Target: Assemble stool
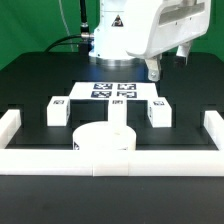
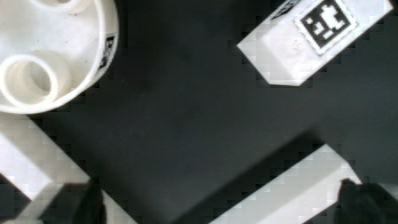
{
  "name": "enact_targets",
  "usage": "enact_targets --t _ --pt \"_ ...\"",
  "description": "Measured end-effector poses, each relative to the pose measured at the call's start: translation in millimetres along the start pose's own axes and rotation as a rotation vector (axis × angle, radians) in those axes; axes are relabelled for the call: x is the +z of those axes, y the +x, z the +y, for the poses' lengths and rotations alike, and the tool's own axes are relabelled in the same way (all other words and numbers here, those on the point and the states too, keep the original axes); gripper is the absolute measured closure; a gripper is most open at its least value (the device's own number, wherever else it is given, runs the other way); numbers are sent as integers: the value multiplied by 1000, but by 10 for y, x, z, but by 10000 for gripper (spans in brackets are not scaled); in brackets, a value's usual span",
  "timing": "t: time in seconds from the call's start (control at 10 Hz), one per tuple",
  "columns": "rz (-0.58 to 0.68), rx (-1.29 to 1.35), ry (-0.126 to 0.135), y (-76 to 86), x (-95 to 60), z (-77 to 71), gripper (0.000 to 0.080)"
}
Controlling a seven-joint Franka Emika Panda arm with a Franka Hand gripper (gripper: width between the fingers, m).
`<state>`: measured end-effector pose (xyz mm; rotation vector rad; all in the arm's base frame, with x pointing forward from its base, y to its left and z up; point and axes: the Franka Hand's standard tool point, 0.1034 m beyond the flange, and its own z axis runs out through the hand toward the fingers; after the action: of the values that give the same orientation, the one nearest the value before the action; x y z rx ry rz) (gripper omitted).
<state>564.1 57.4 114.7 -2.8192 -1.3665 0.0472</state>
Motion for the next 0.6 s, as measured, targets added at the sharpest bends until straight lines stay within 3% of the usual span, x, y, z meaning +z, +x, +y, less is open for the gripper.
enact_targets --t 0.5,0.6 --pt "5 -30 -5 -34 28 33 150" --pt "11 -70 -18 -216 151 140 150"
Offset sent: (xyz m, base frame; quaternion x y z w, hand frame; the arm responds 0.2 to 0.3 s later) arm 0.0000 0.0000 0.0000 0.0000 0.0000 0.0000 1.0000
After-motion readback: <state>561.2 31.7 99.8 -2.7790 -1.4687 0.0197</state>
